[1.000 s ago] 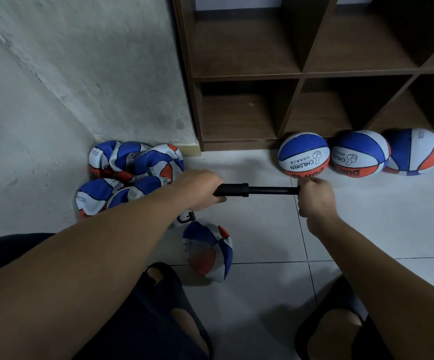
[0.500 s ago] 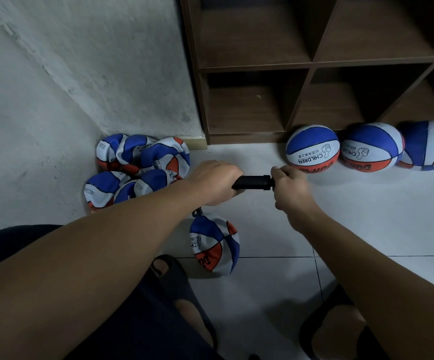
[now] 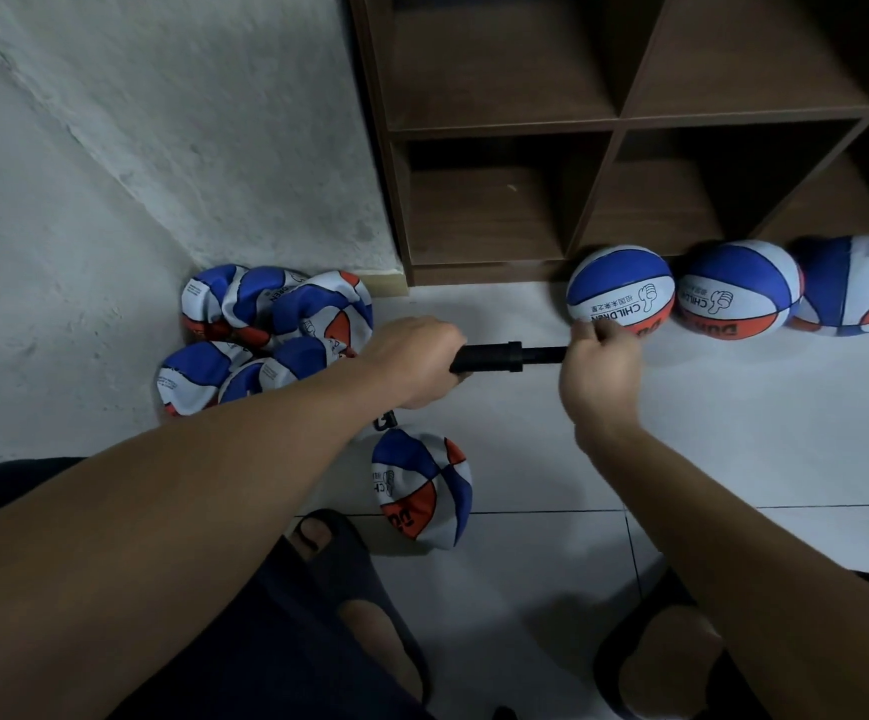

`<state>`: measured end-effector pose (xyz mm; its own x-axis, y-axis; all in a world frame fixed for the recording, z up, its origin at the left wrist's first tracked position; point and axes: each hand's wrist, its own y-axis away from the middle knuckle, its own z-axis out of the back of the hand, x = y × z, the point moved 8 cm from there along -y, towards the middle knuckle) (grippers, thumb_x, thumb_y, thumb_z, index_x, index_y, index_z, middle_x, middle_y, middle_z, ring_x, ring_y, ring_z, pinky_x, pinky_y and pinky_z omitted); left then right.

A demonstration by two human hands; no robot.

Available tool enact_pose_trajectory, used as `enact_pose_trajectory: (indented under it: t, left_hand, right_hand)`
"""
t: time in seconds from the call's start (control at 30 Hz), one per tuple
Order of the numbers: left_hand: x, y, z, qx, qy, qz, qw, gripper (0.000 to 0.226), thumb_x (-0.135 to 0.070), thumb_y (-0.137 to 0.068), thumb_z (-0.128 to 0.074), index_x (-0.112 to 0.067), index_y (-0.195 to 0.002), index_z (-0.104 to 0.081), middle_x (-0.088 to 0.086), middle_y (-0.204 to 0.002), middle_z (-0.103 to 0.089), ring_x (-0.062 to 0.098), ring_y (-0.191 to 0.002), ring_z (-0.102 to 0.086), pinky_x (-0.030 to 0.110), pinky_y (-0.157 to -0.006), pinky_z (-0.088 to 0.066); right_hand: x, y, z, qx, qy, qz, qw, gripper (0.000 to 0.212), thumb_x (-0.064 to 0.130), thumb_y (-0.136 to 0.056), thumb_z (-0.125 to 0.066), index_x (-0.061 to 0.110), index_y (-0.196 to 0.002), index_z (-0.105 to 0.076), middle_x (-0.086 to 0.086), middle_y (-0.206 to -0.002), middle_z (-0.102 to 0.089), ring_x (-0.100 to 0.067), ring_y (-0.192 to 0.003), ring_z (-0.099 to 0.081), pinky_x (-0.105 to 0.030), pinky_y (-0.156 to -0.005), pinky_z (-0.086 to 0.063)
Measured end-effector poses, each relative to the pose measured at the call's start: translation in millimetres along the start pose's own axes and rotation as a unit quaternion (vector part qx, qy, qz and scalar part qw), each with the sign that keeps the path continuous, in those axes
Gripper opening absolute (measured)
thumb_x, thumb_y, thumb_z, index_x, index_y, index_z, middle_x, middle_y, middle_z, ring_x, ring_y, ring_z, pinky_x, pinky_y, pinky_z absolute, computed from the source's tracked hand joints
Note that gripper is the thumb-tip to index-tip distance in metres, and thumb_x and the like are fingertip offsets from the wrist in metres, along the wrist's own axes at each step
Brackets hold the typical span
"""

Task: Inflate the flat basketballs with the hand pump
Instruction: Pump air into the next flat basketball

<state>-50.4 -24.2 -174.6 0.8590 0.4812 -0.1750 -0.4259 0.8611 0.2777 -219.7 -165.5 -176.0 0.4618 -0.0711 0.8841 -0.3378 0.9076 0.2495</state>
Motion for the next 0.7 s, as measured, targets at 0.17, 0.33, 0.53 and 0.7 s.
enact_pose_trajectory:
  t: [0.17, 0.33, 0.53, 0.7]
  left_hand:
    - [-9, -2, 1, -0.015, -0.017, -0.007, 1.0, 0.033, -0.041, -0.102, -0.064, -0.029, -0.073, -0.053, -0.003, -0.069, -0.061, 0.016, -0.058, -0.058, 0.028, -0.05, -0.032]
    - [-8, 1, 0, -0.01, -0.027, -0.011, 1.0, 0.026, -0.041, -0.103, -0.062, -0.025, -0.083, -0.063, -0.003, -0.071, -0.061, 0.016, -0.059, -0.058, 0.028, -0.05, -0.032]
    - [10, 1, -6, -0.011, -0.025, -0.016, 1.0, 0.021, -0.041, -0.102, -0.065, -0.03, -0.087, -0.058, -0.006, -0.075, -0.059, 0.015, -0.064, -0.06, 0.03, -0.052, -0.036]
    - [41, 7, -8, -0.021, -0.013, 0.016, 1.0, 0.035, -0.049, -0.102, -0.064, -0.032, -0.074, -0.052, -0.007, -0.068, -0.059, 0.013, -0.058, -0.059, 0.031, -0.051, -0.045]
  right_hand:
    - [5, 16, -27, 0.07, 0.015, 0.011, 0.997, 0.031, 0.034, -0.113, -0.046, 0.011, -0.1, -0.062, -0.004, -0.079, -0.06, -0.017, -0.067, -0.054, -0.035, -0.061, -0.043]
    - [-4, 15, -40, 0.145, 0.006, -0.039, 0.989, 0.035, 0.047, -0.108, -0.054, 0.014, -0.099, -0.063, -0.004, -0.076, -0.057, -0.019, -0.066, -0.053, -0.039, -0.062, -0.046]
    - [-9, -16, -19, 0.155, 0.028, -0.068, 0.985, 0.021, 0.027, -0.102, -0.058, 0.01, -0.092, -0.065, -0.009, -0.072, -0.053, -0.026, -0.061, -0.051, -0.038, -0.056, -0.044]
    - [-25, -50, 15, 0.098, 0.02, -0.123, 0.987, 0.005, 0.015, -0.089, -0.053, 0.017, -0.086, -0.05, -0.009, -0.076, -0.044, -0.021, -0.059, -0.036, -0.027, -0.046, -0.028]
